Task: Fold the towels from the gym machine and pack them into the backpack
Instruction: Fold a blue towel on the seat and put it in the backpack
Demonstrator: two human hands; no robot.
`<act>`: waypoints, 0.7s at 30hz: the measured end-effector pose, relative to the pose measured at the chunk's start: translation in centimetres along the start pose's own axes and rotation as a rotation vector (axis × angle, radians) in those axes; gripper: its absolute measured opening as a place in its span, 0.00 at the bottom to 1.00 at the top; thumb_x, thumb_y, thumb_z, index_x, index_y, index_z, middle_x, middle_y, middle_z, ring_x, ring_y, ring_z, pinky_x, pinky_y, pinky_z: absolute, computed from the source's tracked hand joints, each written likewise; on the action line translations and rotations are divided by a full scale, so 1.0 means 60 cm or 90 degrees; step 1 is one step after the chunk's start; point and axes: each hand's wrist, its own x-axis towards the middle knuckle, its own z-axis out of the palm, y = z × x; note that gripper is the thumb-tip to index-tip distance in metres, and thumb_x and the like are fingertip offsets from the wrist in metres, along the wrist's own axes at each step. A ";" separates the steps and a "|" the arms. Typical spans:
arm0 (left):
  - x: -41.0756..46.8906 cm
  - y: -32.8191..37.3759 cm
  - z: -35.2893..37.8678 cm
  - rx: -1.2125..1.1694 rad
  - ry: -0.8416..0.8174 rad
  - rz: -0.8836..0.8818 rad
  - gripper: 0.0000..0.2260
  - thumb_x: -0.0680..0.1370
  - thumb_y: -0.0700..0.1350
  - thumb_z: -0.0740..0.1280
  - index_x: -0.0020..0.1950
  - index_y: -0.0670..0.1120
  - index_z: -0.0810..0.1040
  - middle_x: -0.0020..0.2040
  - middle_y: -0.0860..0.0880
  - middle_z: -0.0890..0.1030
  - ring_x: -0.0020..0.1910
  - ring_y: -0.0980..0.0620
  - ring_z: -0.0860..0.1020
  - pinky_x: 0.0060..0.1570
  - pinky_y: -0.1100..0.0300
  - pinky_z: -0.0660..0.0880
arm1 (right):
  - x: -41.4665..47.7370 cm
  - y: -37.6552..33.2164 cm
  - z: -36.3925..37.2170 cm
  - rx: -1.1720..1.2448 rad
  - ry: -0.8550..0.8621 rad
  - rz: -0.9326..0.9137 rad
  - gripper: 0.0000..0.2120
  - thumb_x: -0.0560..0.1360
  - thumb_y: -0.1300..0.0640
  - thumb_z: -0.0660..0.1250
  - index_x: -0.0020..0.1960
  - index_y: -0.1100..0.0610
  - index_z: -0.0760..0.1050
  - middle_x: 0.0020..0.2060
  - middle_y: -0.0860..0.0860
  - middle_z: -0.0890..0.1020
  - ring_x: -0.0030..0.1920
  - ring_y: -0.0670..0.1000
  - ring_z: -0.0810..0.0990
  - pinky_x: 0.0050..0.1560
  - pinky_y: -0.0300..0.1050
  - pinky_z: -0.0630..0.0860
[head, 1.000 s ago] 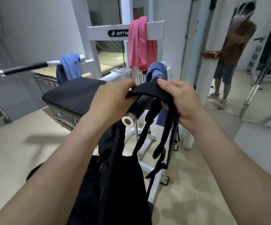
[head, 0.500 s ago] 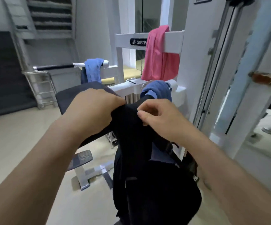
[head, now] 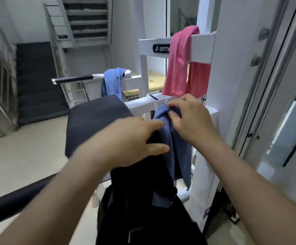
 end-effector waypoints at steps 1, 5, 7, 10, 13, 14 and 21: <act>0.011 0.015 0.020 0.025 0.013 0.004 0.22 0.77 0.63 0.59 0.70 0.58 0.62 0.53 0.49 0.75 0.47 0.43 0.75 0.47 0.53 0.73 | 0.009 0.002 0.000 0.015 0.006 -0.005 0.10 0.74 0.58 0.65 0.53 0.52 0.81 0.49 0.53 0.80 0.50 0.56 0.78 0.54 0.54 0.73; 0.029 0.042 0.051 0.142 0.136 -0.025 0.23 0.83 0.49 0.52 0.76 0.55 0.49 0.55 0.43 0.73 0.40 0.41 0.73 0.36 0.53 0.66 | 0.065 0.003 -0.016 0.446 0.010 0.180 0.08 0.77 0.63 0.61 0.46 0.55 0.77 0.38 0.48 0.80 0.40 0.45 0.78 0.44 0.39 0.75; 0.037 0.054 0.052 0.135 0.247 -0.005 0.24 0.81 0.43 0.55 0.76 0.55 0.56 0.46 0.43 0.74 0.31 0.42 0.70 0.29 0.54 0.66 | 0.097 -0.008 -0.031 0.746 -0.019 0.281 0.10 0.79 0.63 0.59 0.43 0.56 0.76 0.36 0.50 0.80 0.39 0.47 0.78 0.44 0.40 0.77; 0.049 0.062 0.044 0.053 0.247 -0.031 0.25 0.80 0.47 0.56 0.75 0.58 0.55 0.38 0.47 0.70 0.29 0.42 0.65 0.29 0.54 0.68 | 0.133 -0.031 -0.049 1.183 -0.140 0.379 0.09 0.77 0.62 0.60 0.40 0.59 0.74 0.32 0.53 0.77 0.38 0.49 0.76 0.45 0.41 0.75; 0.044 0.049 0.031 -0.234 0.308 -0.106 0.19 0.78 0.49 0.60 0.68 0.62 0.63 0.49 0.52 0.80 0.43 0.47 0.77 0.45 0.55 0.74 | 0.150 -0.060 -0.056 1.380 -0.280 0.386 0.13 0.77 0.63 0.58 0.36 0.61 0.73 0.26 0.53 0.76 0.32 0.47 0.75 0.34 0.37 0.76; 0.037 0.044 0.022 -0.392 0.359 -0.117 0.16 0.76 0.49 0.64 0.63 0.60 0.71 0.50 0.55 0.81 0.46 0.52 0.78 0.48 0.59 0.74 | 0.154 -0.068 -0.053 1.417 -0.333 0.347 0.16 0.78 0.63 0.56 0.34 0.62 0.74 0.26 0.54 0.76 0.32 0.47 0.76 0.33 0.38 0.76; -0.048 -0.005 -0.063 -0.983 0.718 -0.255 0.08 0.77 0.35 0.64 0.49 0.45 0.81 0.41 0.49 0.85 0.41 0.52 0.82 0.42 0.58 0.79 | 0.123 -0.157 -0.058 1.324 -0.611 0.160 0.09 0.73 0.60 0.60 0.49 0.62 0.75 0.38 0.57 0.78 0.39 0.53 0.78 0.43 0.41 0.76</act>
